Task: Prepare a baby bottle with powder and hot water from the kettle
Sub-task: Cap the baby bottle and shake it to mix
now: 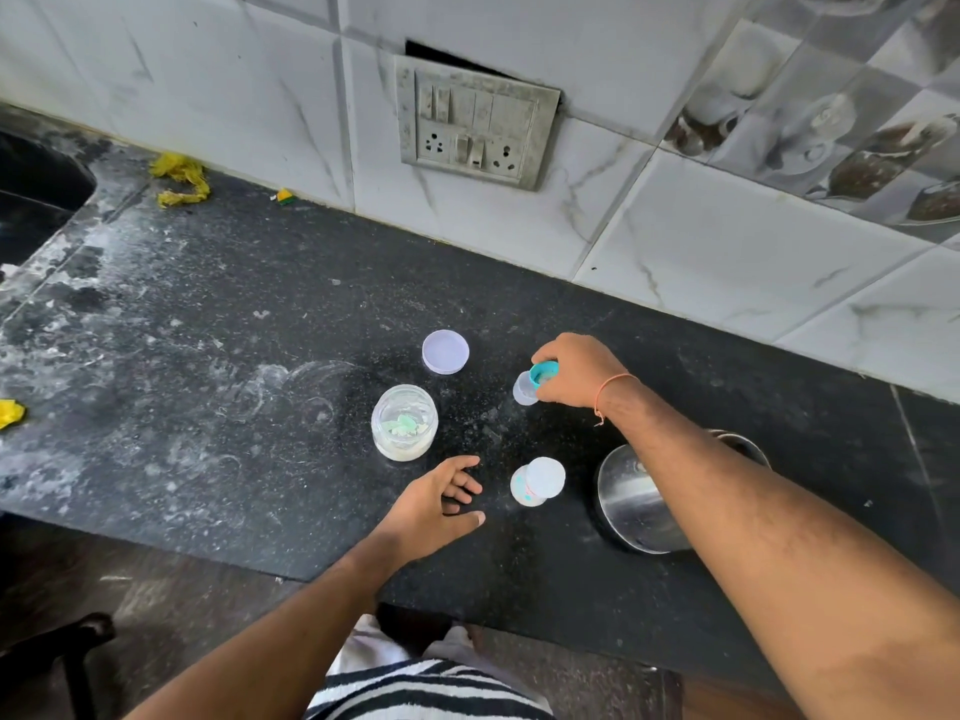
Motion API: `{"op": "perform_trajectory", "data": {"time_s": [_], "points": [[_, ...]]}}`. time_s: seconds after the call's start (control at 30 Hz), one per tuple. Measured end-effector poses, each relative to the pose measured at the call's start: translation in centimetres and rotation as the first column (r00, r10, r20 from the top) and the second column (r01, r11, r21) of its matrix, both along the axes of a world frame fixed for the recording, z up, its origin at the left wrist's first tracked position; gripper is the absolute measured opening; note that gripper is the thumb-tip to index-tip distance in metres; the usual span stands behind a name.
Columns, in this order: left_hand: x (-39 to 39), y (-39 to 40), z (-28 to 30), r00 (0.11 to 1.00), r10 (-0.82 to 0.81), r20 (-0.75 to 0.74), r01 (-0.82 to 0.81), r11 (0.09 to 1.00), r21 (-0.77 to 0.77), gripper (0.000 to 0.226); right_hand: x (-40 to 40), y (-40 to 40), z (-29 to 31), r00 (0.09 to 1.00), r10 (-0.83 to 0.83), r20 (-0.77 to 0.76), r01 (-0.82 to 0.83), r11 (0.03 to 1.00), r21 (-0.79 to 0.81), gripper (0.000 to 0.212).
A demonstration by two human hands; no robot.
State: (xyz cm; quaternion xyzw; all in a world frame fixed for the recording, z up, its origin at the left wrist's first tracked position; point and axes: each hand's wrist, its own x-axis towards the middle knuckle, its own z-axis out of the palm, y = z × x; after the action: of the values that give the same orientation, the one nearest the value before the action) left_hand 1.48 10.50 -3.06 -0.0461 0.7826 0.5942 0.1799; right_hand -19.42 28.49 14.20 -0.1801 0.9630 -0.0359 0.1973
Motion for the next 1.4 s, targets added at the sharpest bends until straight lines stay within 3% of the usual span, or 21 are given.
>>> {"op": "perform_trajectory", "data": {"time_s": [0.33, 0.57, 0.7, 1.4], "points": [[-1.5, 0.6, 1.0, 0.998, -0.043, -0.050, 0.035, 0.989, -0.142, 0.080, 6.0, 3.4, 2.8, 0.999, -0.014, -0.030, 0.009, 0.984, -0.178, 0.061], [-3.1, 1.8, 2.2, 0.984, -0.142, -0.106, 0.126, 0.982, -0.141, 0.083, 9.8, 5.2, 3.3, 0.986, 0.064, -0.157, -0.075, 0.995, -0.064, 0.045], [-3.9, 3.1, 2.2, 0.975, -0.189, -0.114, 0.175, 0.977, -0.124, 0.088, 11.5, 5.6, 2.3, 0.984, 0.114, -0.136, -0.122, 0.991, -0.053, 0.038], [-4.9, 4.4, 1.2, 0.958, -0.235, -0.165, 0.201, 0.959, -0.203, 0.071, 12.8, 4.3, -0.2, 0.987, 0.126, -0.101, -0.124, 0.992, 0.029, 0.048]]}}
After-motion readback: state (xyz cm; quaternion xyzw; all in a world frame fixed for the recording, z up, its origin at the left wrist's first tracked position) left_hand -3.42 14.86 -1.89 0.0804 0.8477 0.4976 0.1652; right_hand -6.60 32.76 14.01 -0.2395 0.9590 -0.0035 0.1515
